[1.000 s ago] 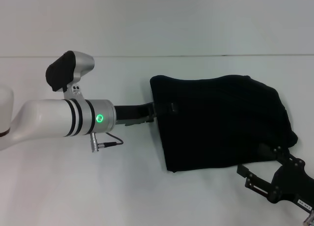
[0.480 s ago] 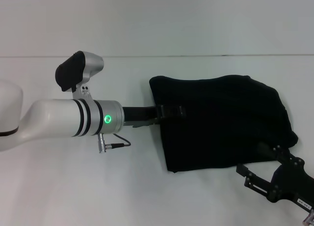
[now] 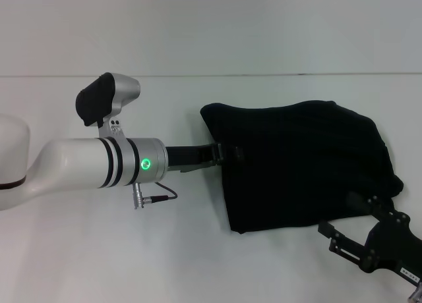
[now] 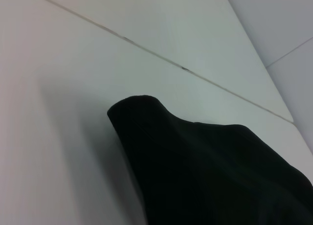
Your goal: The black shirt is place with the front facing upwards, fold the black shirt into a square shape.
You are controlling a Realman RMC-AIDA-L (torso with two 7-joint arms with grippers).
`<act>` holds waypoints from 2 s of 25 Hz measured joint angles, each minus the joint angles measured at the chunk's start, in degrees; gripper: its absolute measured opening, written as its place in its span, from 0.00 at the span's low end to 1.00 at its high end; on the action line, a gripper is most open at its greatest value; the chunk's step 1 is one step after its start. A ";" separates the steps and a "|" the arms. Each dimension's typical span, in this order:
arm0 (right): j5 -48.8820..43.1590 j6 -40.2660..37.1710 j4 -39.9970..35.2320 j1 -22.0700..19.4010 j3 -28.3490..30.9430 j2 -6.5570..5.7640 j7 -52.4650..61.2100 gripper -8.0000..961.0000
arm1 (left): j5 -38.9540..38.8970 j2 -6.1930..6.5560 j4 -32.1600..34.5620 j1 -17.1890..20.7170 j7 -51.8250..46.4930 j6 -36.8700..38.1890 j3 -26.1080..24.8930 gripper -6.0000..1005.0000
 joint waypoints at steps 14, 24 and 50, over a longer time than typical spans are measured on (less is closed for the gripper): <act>0.00 -0.29 0.00 -0.06 0.19 -0.08 0.00 0.88 | -0.17 0.34 0.07 0.26 0.57 1.65 -0.38 0.17; 0.31 -0.29 -0.28 0.52 0.53 -0.07 0.00 0.88 | 1.62 4.08 1.96 3.24 -1.53 8.04 -0.57 0.09; 0.62 0.14 -0.09 2.82 1.59 0.17 0.00 0.88 | 4.67 3.44 13.49 11.03 0.31 10.79 -5.06 0.22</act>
